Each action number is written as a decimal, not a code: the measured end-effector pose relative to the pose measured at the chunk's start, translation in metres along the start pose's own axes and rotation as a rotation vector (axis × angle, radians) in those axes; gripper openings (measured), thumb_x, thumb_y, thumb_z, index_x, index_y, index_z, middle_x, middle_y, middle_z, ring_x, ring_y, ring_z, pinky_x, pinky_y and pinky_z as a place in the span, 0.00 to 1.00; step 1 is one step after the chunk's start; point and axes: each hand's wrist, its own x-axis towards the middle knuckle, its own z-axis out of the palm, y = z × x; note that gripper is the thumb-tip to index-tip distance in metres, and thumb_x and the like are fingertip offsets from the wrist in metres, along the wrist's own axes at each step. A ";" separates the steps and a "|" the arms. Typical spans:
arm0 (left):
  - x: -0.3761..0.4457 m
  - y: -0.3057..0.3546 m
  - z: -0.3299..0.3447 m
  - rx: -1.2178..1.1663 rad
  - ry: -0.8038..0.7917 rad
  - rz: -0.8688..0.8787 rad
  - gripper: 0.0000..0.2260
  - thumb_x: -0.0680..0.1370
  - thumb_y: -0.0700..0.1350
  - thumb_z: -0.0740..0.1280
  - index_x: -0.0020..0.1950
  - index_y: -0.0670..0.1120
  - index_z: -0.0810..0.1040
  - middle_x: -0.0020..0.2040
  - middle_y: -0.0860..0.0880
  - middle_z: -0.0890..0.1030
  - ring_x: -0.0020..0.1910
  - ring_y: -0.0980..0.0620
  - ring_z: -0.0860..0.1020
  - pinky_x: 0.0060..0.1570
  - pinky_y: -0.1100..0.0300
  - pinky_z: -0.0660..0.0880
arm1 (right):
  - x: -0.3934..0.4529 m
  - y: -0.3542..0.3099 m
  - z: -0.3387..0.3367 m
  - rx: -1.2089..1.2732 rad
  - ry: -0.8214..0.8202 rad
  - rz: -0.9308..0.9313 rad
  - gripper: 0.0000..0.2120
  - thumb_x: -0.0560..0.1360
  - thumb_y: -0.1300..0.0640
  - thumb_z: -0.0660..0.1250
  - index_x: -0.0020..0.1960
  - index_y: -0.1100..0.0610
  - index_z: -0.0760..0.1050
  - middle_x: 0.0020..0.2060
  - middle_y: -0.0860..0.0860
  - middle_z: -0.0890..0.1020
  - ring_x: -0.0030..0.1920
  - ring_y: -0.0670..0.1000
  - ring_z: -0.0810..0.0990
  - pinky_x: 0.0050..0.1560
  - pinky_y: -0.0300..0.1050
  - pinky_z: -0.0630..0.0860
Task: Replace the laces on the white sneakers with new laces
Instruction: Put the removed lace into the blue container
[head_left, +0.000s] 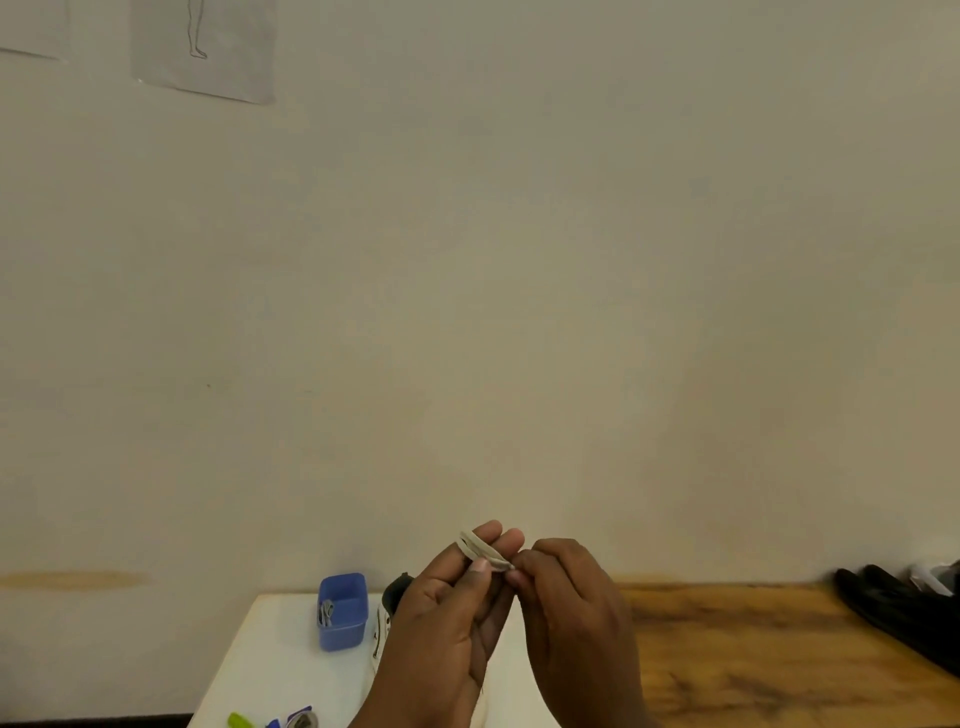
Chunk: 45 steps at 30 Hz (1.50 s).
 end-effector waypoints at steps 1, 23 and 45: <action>0.000 0.000 -0.002 0.019 -0.006 -0.009 0.14 0.83 0.34 0.55 0.63 0.39 0.78 0.58 0.39 0.84 0.57 0.43 0.83 0.57 0.53 0.79 | -0.001 0.001 -0.001 0.001 -0.004 -0.009 0.19 0.86 0.47 0.58 0.46 0.56 0.82 0.44 0.49 0.81 0.41 0.45 0.78 0.39 0.38 0.77; 0.011 -0.001 -0.018 0.549 0.141 0.156 0.11 0.71 0.56 0.68 0.50 0.56 0.84 0.43 0.53 0.87 0.46 0.49 0.83 0.43 0.58 0.81 | 0.021 -0.032 -0.014 0.847 -0.203 0.777 0.07 0.80 0.57 0.67 0.46 0.55 0.83 0.38 0.52 0.84 0.38 0.46 0.81 0.38 0.41 0.79; 0.011 0.010 -0.016 0.612 0.171 0.359 0.21 0.71 0.59 0.65 0.60 0.54 0.82 0.46 0.54 0.86 0.37 0.57 0.79 0.39 0.64 0.77 | 0.022 -0.044 -0.002 0.743 -0.089 0.740 0.07 0.81 0.59 0.65 0.46 0.56 0.79 0.35 0.50 0.83 0.35 0.43 0.81 0.36 0.31 0.77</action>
